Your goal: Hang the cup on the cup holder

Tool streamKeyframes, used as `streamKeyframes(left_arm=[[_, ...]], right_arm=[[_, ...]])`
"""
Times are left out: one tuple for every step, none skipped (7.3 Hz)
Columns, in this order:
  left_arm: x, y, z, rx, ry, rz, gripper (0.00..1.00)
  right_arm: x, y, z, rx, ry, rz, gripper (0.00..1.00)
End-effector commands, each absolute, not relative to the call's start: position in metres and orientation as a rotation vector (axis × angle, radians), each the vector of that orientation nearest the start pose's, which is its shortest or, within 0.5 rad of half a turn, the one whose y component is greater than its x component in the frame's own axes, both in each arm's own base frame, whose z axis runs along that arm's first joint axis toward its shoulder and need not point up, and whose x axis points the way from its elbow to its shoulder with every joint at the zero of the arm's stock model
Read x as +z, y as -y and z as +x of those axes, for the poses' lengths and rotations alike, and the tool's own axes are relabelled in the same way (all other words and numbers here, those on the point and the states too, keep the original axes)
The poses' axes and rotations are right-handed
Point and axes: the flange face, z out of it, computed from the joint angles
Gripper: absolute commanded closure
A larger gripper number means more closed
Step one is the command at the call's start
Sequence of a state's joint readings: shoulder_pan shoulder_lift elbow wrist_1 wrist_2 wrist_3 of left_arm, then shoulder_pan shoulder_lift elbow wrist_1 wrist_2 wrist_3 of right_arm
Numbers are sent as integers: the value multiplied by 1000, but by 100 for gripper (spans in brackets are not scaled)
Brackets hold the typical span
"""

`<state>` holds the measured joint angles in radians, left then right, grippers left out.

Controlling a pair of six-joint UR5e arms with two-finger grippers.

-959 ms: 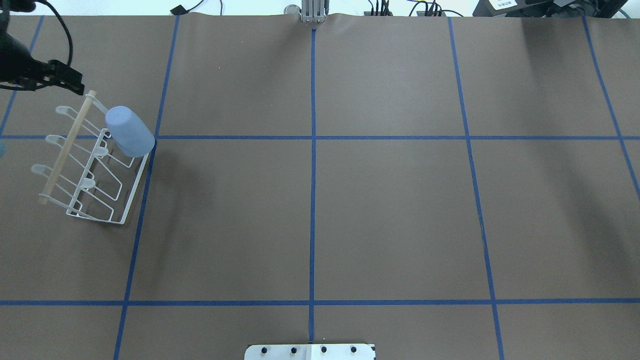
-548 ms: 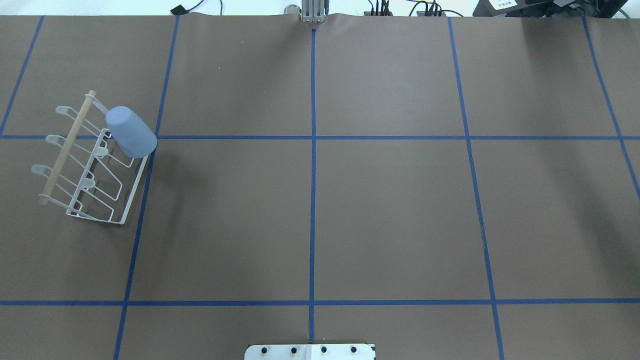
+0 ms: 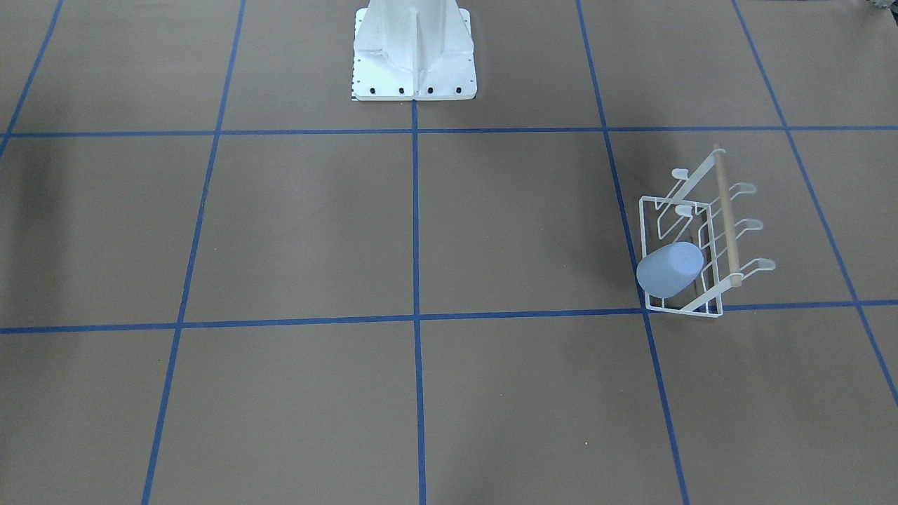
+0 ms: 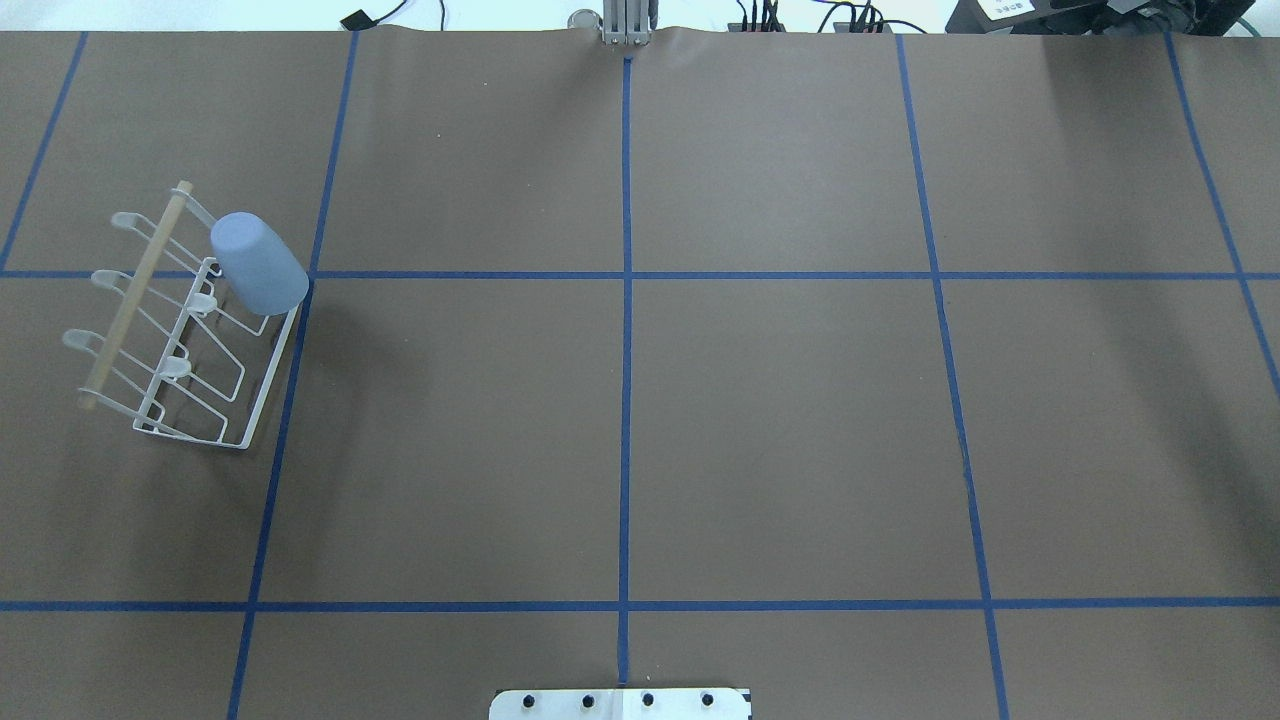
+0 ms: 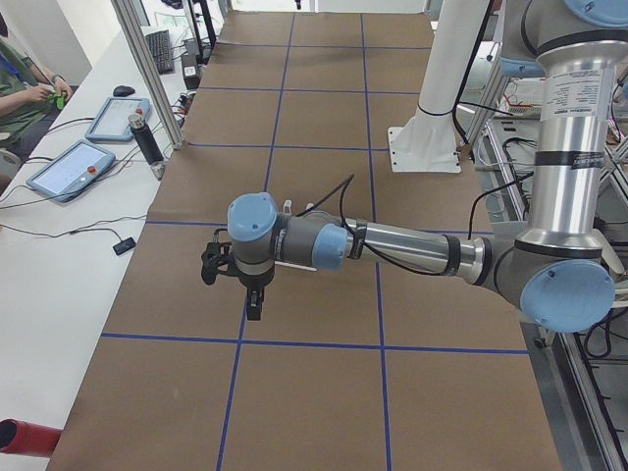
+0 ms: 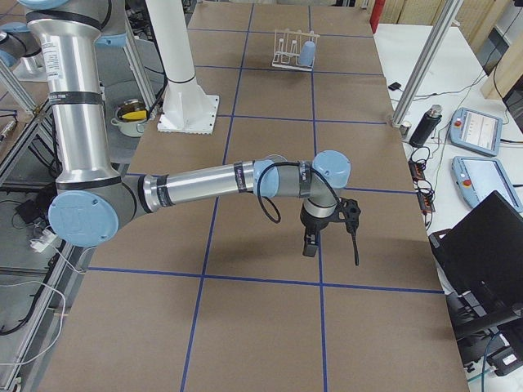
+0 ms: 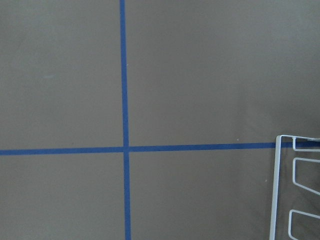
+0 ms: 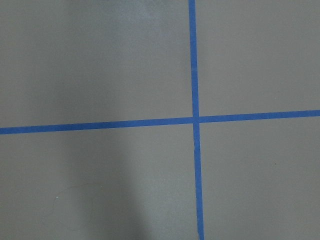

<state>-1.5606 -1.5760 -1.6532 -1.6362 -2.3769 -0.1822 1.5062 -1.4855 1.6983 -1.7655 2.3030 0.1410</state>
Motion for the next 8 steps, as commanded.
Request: streamKeyframes(left_arm=[[638,497,-62,-120,-813,41,2],[637,498,-62,-118,-810,43,2],[633,501,-62,-116,-803,52,2],[632,503,-65,-118,-769,60,2],[636,504,-68,-121,-719,65,2],[638,505,-68,-123,-716,61,2],[639,505,-68,-123,-716,60,2],[639,505,-68,-123,-718,59,2]], right_arm=[[596,505,44,93,730,-87,0],[600,496,53,108,732,-87,0],[599,492,59,118,733,-79,0],[590,494,62,119,732,-66,0],[589,494,65,125,731,-64,0],[589,493,66,126,731,-63,0],[589,492,66,126,731,-63,0],[590,491,66,127,730,-65,0]])
